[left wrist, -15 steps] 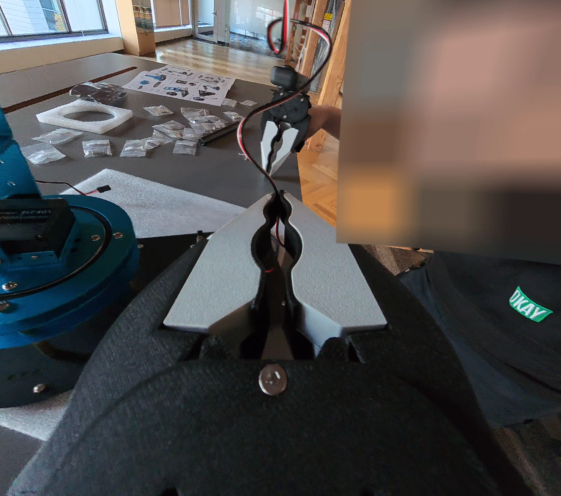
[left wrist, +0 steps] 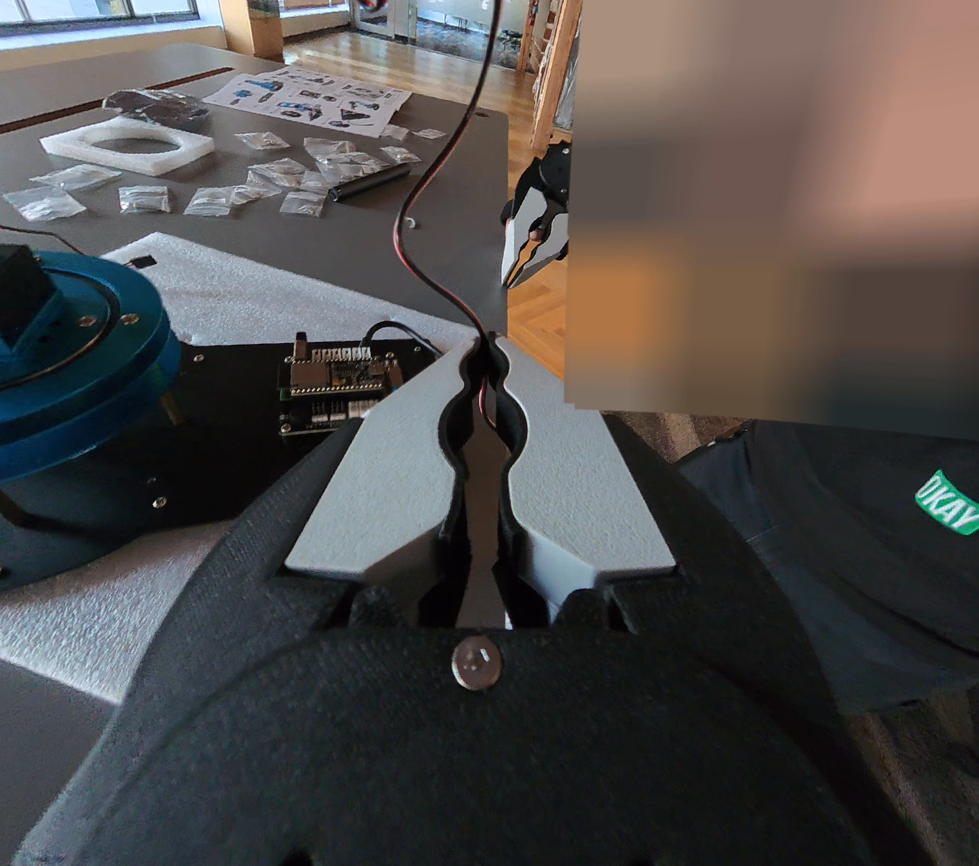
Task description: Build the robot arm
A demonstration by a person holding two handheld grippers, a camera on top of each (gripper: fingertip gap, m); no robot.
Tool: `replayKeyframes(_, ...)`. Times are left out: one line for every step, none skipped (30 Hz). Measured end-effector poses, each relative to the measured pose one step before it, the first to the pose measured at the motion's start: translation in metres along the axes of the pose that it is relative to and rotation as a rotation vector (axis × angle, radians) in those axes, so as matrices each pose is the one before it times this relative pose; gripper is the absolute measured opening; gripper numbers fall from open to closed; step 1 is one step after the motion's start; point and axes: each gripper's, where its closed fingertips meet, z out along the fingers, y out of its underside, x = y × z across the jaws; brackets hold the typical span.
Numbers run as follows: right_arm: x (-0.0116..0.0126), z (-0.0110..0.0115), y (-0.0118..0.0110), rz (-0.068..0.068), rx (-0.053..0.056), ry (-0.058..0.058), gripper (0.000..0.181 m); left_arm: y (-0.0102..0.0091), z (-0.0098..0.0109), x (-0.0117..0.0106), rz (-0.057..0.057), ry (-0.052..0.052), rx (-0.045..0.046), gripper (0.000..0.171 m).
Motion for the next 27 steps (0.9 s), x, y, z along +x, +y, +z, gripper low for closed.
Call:
replayKeyframes(-0.00039,0.00027,-0.00011,-0.0046,0.0069,0.0024,0.003,0.00240,-0.00178,-0.00206,-0.0025,-0.0077,-0.00356,0.000)
replayKeyframes(0.00025,0.00037,0.00025,0.0117,0.0057,-0.0013,0.004,0.00197,-0.00190,-0.00056,-0.0032,-0.0020,-0.00065,0.000)
replayKeyframes(0.00045,-0.00016,0.00033,0.0158,0.0058,-0.0021,0.006,0.00172,-0.00194,0.00088,-0.0015,0.0010,0.00152,0.000)
replayKeyframes(0.00053,-0.00025,0.00036,0.0122,0.0057,-0.0030,0.007,0.00192,-0.00186,0.00123,0.0010,-0.0021,0.00130,0.000)
replayKeyframes(0.00098,-0.00004,0.00024,0.0082,0.0019,0.0005,0.009,0.00263,-0.00149,0.00096,0.0012,-0.0064,-0.00101,0.000)
replayKeyframes(0.00027,0.00003,-0.00103,0.0092,-0.0022,-0.0048,0.010,0.00292,-0.00071,0.00068,-0.0016,-0.0061,-0.00273,0.000)
replayKeyframes(-0.00004,0.00054,-0.00625,0.0099,0.0145,-0.0109,0.014,0.00280,0.00020,0.00101,-0.0044,0.0003,-0.00421,0.000)
replayKeyframes(0.00063,-0.00005,-0.01616,0.0117,0.0523,-0.0171,0.015,0.00218,0.00146,0.00135,-0.0041,0.0059,-0.00506,0.000)
replayKeyframes(-0.00008,0.00084,-0.02460,0.0272,0.0836,-0.0280,0.016,0.00128,0.00254,0.00143,-0.0005,0.0091,-0.00630,0.000)
replayKeyframes(-0.00245,0.00387,-0.02948,0.0490,0.1001,-0.0533,0.018,-0.00033,0.00379,0.00153,0.0032,0.0099,-0.00584,0.000)
replayKeyframes(-0.00328,0.00826,-0.02883,0.0679,0.0888,-0.0766,0.019,-0.00252,0.00483,0.00265,0.0049,0.0169,-0.00050,0.000)
replayKeyframes(-0.00514,0.01163,-0.02567,0.0549,0.0695,-0.0918,0.020,-0.00414,0.00590,0.00432,0.0042,0.0259,0.00065,0.000)
replayKeyframes(-0.00177,0.01352,-0.02190,0.0379,0.0474,-0.0723,0.022,-0.00436,0.00658,0.00416,0.0044,0.0222,-0.00673,0.000)
replayKeyframes(0.00015,0.01413,-0.02081,0.0221,0.0443,-0.0582,0.023,-0.00401,0.00671,0.00293,0.0086,0.0109,-0.01368,0.000)
replayKeyframes(-0.00155,0.01399,-0.02001,0.0155,0.0488,-0.0612,0.024,-0.00380,0.00645,0.00250,0.0134,0.0063,-0.01497,0.000)
replayKeyframes(0.00227,0.01319,-0.01433,0.0316,0.0232,-0.0378,0.025,-0.00385,0.00584,0.00271,0.0124,0.0073,-0.01210,0.000)
replayKeyframes(0.00521,0.01304,-0.00830,0.0395,-0.0017,-0.0165,0.027,-0.00424,0.00500,0.00275,0.0057,0.0103,-0.00603,0.000)
replayKeyframes(0.00427,0.01167,-0.00394,0.0382,-0.0083,-0.0179,0.028,-0.00423,0.00424,0.00234,-0.0023,0.0113,-0.00068,0.000)
replayKeyframes(0.00464,0.01046,-0.00112,0.0427,-0.0111,-0.0128,0.031,-0.00291,0.00355,0.00162,-0.0078,0.0101,-0.00380,0.000)
replayKeyframes(0.00206,0.00845,0.00086,0.0421,-0.0079,-0.0282,0.033,-0.00170,0.00284,0.00142,-0.0069,0.0106,-0.00767,0.000)
replayKeyframes(0.00281,0.00807,0.00299,0.0556,-0.0099,-0.0184,0.033,-0.00109,0.00191,0.00075,-0.0017,0.0059,-0.00448,0.000)
replayKeyframes(0.00213,0.00582,0.00299,0.0523,-0.0086,-0.0228,0.030,-0.00055,0.00114,-0.00056,-0.0006,-0.0035,-0.00222,0.000)
replayKeyframes(-0.00515,0.00251,0.00141,0.0284,0.0019,-0.0576,0.004,0.00009,0.00027,-0.00043,-0.0044,-0.0035,-0.00080,0.000)
replayKeyframes(-0.00327,0.00135,-0.00169,0.0247,0.0211,-0.0357,0.002,-0.00049,-0.00086,-0.00029,-0.0083,-0.0049,0.01053,0.000)
replayKeyframes(0.00053,0.00077,-0.00125,0.0246,0.0146,-0.0072,0.001,-0.00088,-0.00263,-0.00062,-0.0136,-0.0133,0.02112,0.016)
replayKeyframes(0.00041,0.00053,-0.00120,0.0118,0.0074,0.0017,0.001,0.00032,-0.00501,-0.00123,-0.0245,-0.0288,0.01832,0.036)
replayKeyframes(0.00087,-0.00173,-0.00102,-0.0069,0.0047,0.0044,0.000,0.00348,-0.00854,-0.00219,-0.0275,-0.0525,0.00627,0.036)
